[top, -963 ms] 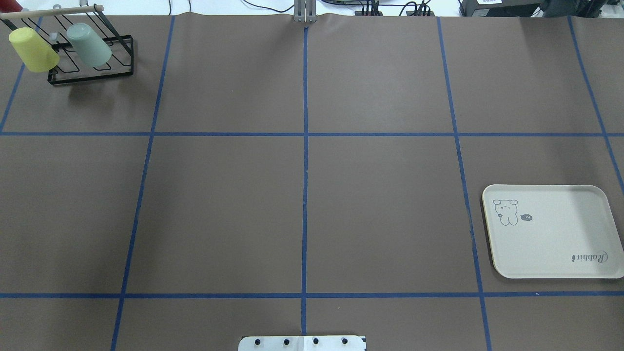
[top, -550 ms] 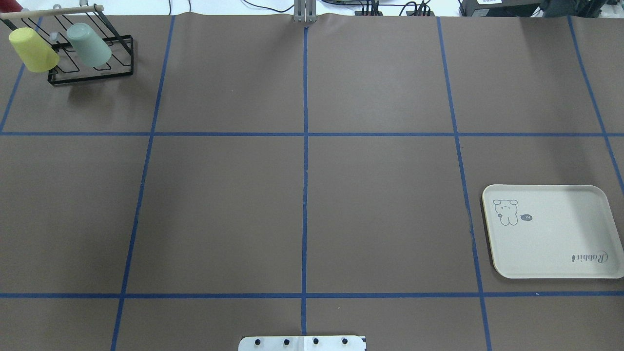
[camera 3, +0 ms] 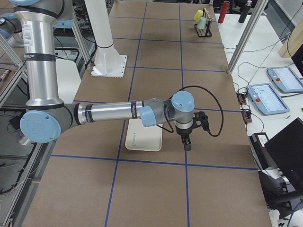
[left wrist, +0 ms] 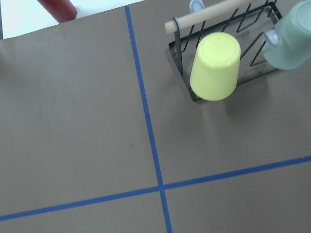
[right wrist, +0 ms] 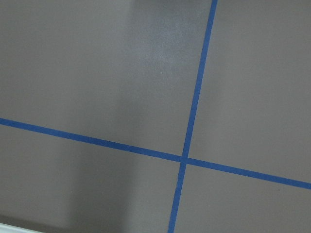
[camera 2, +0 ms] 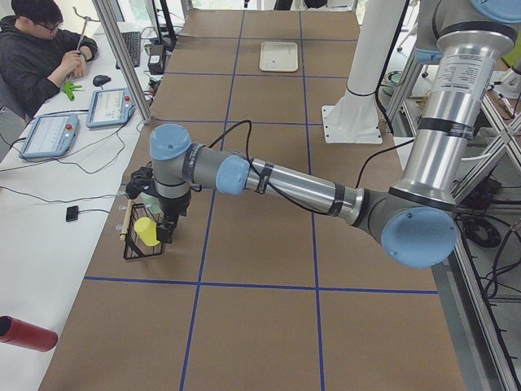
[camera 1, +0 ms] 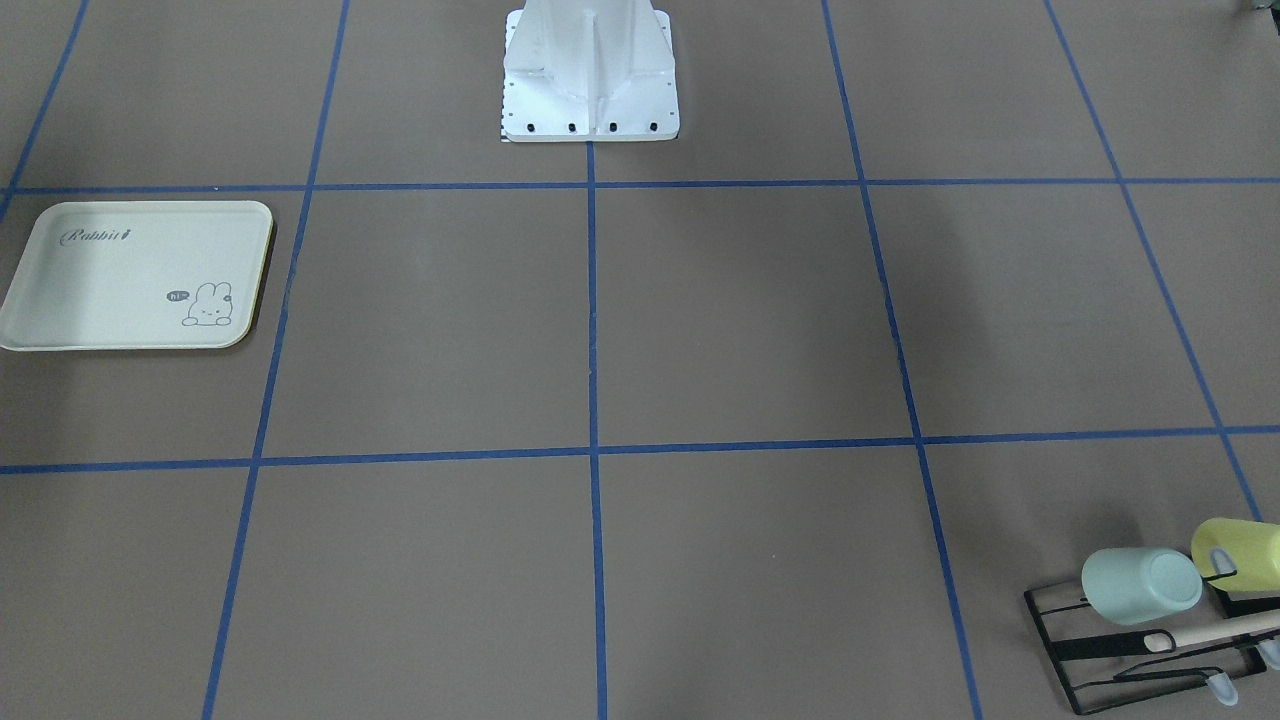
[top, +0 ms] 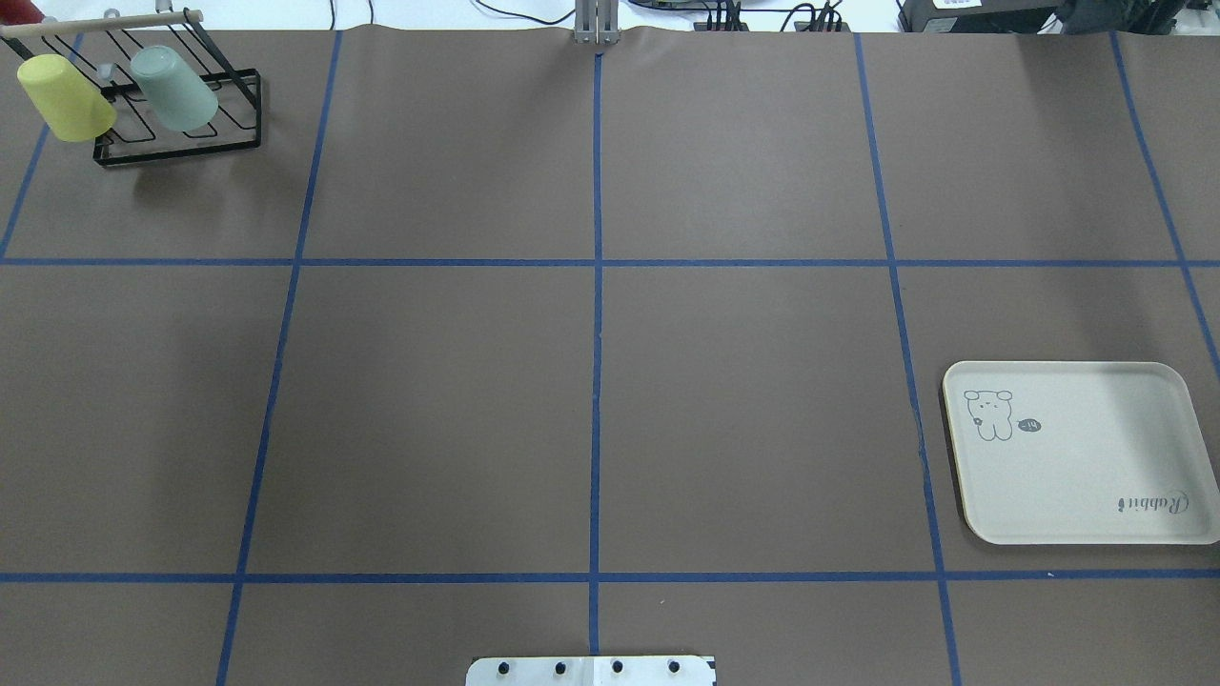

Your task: Left arm grabs green cup and hands to right arm on tray

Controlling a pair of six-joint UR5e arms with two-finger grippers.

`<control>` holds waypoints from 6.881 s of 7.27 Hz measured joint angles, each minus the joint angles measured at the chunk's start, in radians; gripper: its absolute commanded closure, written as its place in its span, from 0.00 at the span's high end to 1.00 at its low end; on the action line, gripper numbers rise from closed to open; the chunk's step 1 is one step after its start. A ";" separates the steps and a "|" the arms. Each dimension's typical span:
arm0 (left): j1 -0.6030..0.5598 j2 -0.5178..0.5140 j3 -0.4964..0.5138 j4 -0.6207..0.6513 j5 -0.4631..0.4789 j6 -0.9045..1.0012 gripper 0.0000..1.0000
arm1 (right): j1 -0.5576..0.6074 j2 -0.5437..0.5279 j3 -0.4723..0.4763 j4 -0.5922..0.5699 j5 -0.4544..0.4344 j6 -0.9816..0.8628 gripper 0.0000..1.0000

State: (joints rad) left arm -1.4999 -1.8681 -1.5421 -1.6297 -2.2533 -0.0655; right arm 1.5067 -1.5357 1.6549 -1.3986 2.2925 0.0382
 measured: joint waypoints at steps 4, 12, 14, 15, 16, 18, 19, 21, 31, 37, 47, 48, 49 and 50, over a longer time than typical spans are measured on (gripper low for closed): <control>0.128 -0.230 0.265 -0.146 0.013 -0.123 1.00 | -0.002 0.009 -0.014 0.000 0.033 0.001 1.00; 0.232 -0.515 0.675 -0.192 0.005 -0.509 1.00 | -0.002 0.009 -0.018 0.000 0.042 0.017 1.00; 0.247 -0.525 0.692 -0.196 0.001 -0.511 1.00 | -0.002 0.009 -0.019 0.000 0.042 0.017 1.00; 0.253 -0.525 0.699 -0.207 0.000 -0.508 1.00 | -0.002 0.009 -0.019 0.000 0.042 0.017 1.00; 0.258 -0.525 0.716 -0.229 0.000 -0.505 1.00 | -0.002 0.009 -0.019 0.000 0.042 0.017 1.00; 0.260 -0.524 0.742 -0.262 0.000 -0.501 1.00 | -0.002 0.009 -0.020 0.000 0.042 0.017 1.00; 0.260 -0.524 0.746 -0.266 0.000 -0.498 1.00 | -0.002 0.009 -0.020 0.000 0.043 0.017 1.00; 0.263 -0.523 0.746 -0.270 0.002 -0.494 0.94 | -0.002 0.009 -0.020 0.000 0.046 0.017 1.00; 0.262 -0.518 0.743 -0.271 0.005 -0.436 0.89 | -0.002 0.009 -0.021 0.000 0.050 0.017 1.00; 0.267 -0.510 0.719 -0.268 0.004 -0.434 0.00 | -0.002 0.009 -0.021 0.000 0.050 0.019 1.00; 0.205 -0.501 0.565 -0.148 0.006 -0.393 0.00 | -0.002 0.009 -0.020 0.001 0.054 0.040 1.00; 0.199 -0.494 0.530 -0.115 0.004 -0.378 0.00 | -0.002 0.009 -0.020 0.001 0.054 0.040 1.00; 0.190 -0.478 0.490 -0.096 -0.007 -0.367 0.00 | -0.002 0.009 -0.019 0.001 0.054 0.040 1.00; 0.174 -0.462 0.450 -0.084 -0.032 -0.355 0.00 | -0.002 0.009 -0.018 0.002 0.054 0.040 1.00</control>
State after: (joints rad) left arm -1.3257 -2.3300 -1.0918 -1.7141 -2.2858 -0.4204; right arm 1.5048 -1.5263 1.6371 -1.3965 2.3461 0.0782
